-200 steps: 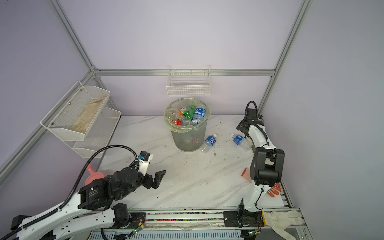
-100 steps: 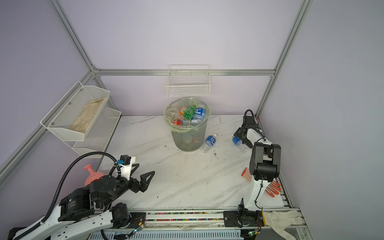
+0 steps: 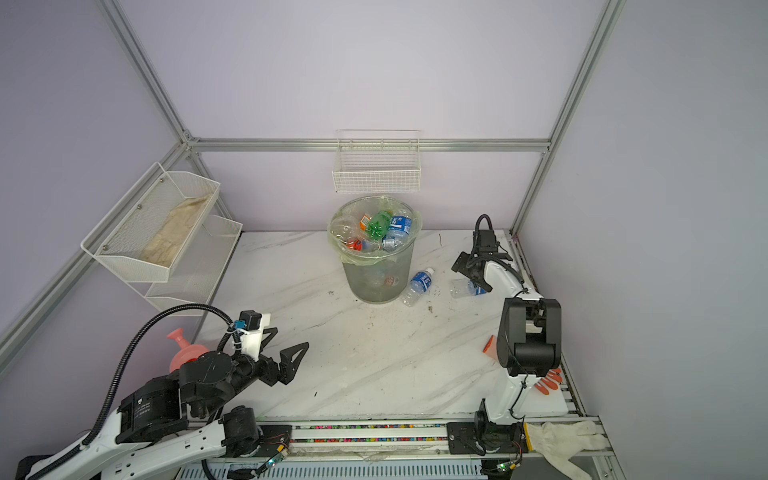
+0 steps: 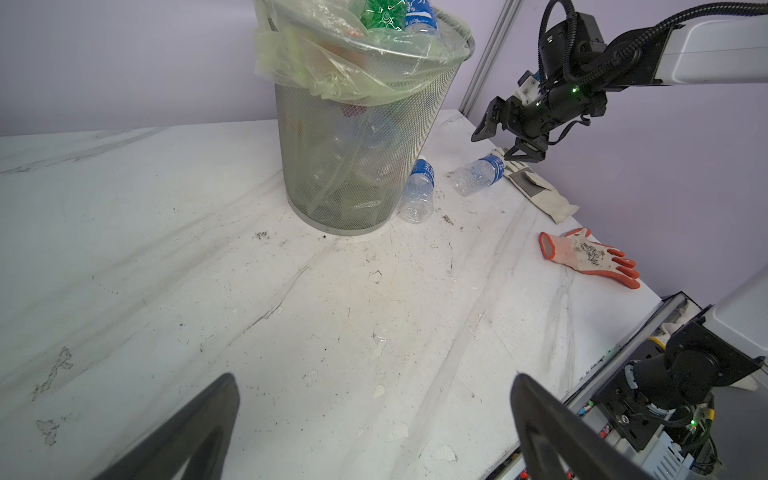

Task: Throw the plastic bottles in the bin
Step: 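Move the right gripper down to the blue-label water bottle near the glove, then lower the right gripper over the blue-label bottle lying on the table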

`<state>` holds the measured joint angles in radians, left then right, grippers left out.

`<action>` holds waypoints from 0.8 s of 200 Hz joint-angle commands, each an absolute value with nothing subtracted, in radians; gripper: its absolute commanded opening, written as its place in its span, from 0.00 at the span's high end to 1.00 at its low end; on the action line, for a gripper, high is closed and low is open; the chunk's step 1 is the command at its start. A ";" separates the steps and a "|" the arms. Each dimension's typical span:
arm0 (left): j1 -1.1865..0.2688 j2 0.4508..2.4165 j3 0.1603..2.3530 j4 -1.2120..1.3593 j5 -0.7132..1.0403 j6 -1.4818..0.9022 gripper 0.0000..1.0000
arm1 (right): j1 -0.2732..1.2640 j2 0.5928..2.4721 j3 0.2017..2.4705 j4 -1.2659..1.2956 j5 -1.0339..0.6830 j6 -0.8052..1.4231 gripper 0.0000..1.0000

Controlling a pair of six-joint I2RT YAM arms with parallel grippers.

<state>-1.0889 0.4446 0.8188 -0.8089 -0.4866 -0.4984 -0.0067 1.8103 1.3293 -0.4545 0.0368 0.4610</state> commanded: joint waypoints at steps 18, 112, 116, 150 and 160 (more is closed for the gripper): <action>-1.092 0.422 0.797 -0.821 -0.506 -0.518 0.00 | -0.002 1.864 1.260 -0.432 0.081 0.516 0.03; -1.092 0.364 0.782 -0.864 -0.546 -0.526 0.00 | 0.004 1.897 1.393 -0.470 -0.006 0.581 0.04; -1.092 0.365 0.781 -0.864 -0.548 -0.526 0.00 | 0.008 1.881 1.394 -0.465 -0.012 0.580 0.04; -1.092 0.381 0.784 -0.859 -0.555 -0.523 0.00 | 0.033 1.836 1.552 -0.528 0.035 0.536 0.03; -1.092 0.389 0.788 -0.857 -0.554 -0.523 0.00 | 0.020 1.868 1.636 -0.567 0.120 0.512 0.03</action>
<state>-1.0870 0.3988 0.8188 -0.8623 -0.5350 -0.5137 0.0216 1.8778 1.4708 -0.4911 0.0090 0.5560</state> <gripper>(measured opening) 0.998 0.968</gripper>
